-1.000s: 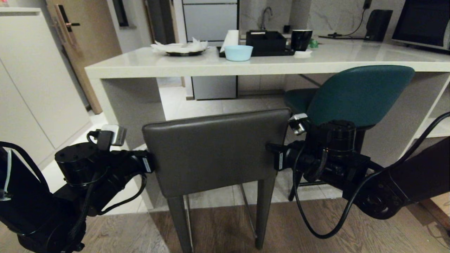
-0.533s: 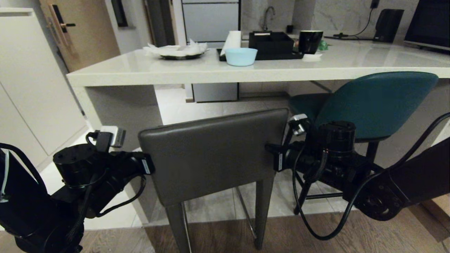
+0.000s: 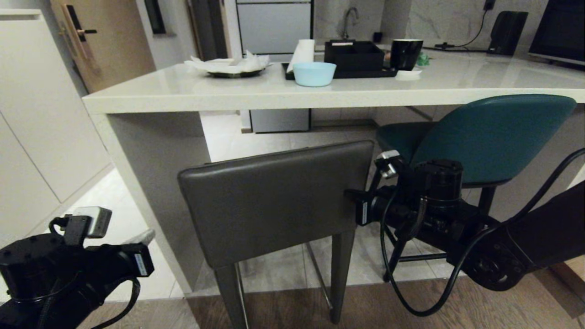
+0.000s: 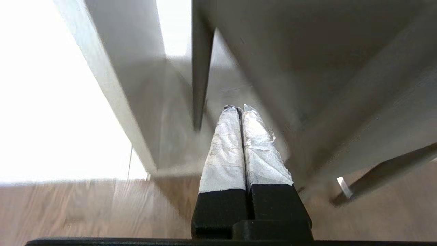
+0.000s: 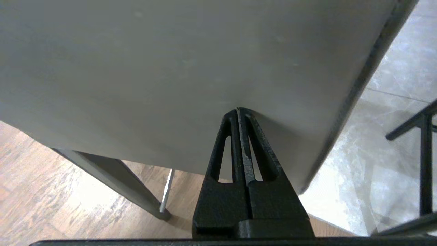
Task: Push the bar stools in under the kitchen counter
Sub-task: Push the gray chair back under the dining table
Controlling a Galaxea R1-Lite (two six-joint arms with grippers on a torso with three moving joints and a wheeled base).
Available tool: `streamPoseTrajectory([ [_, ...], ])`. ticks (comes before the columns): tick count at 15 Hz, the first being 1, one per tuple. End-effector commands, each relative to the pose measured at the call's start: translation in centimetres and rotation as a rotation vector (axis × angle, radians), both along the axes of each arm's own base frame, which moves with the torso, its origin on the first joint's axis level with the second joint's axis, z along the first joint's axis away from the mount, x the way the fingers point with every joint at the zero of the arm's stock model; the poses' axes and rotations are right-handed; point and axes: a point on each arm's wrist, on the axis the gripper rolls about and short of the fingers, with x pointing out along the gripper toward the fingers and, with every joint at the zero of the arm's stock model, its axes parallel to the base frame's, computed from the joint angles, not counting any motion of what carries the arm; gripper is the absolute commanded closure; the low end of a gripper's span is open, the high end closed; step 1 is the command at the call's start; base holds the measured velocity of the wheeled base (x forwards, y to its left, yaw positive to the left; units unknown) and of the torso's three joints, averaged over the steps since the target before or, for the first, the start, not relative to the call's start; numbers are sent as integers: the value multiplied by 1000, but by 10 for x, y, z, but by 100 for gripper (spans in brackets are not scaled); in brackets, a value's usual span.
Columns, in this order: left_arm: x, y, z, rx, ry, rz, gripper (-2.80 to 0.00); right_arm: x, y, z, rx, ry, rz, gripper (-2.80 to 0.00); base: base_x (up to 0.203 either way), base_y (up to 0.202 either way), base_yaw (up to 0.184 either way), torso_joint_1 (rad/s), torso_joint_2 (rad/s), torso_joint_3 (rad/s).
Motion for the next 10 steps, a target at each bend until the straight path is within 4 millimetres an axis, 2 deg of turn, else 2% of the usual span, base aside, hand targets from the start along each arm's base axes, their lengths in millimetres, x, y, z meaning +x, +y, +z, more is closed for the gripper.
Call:
streamPoseTrajectory([
  [1,-24,-4,26,-18,-132,-33,0,0,1,2,5,-8,2,0,0,0,0,0,0,0],
  [3,-36,-24,33,-32,-170,-141,0,-1,0,2,6,-10,0,0,0,0,0,0,0,0],
  [7,-44,-56,39,-85,-191,-275,0,-1,0,3,6,-10,0,0,0,0,0,0,0,0],
  [8,-44,-63,41,-113,-192,-302,0,0,1,3,6,-11,0,0,0,0,0,0,0,0],
  [10,-27,-72,41,-122,-191,-300,0,0,0,3,6,-11,0,0,0,0,0,0,0,0],
])
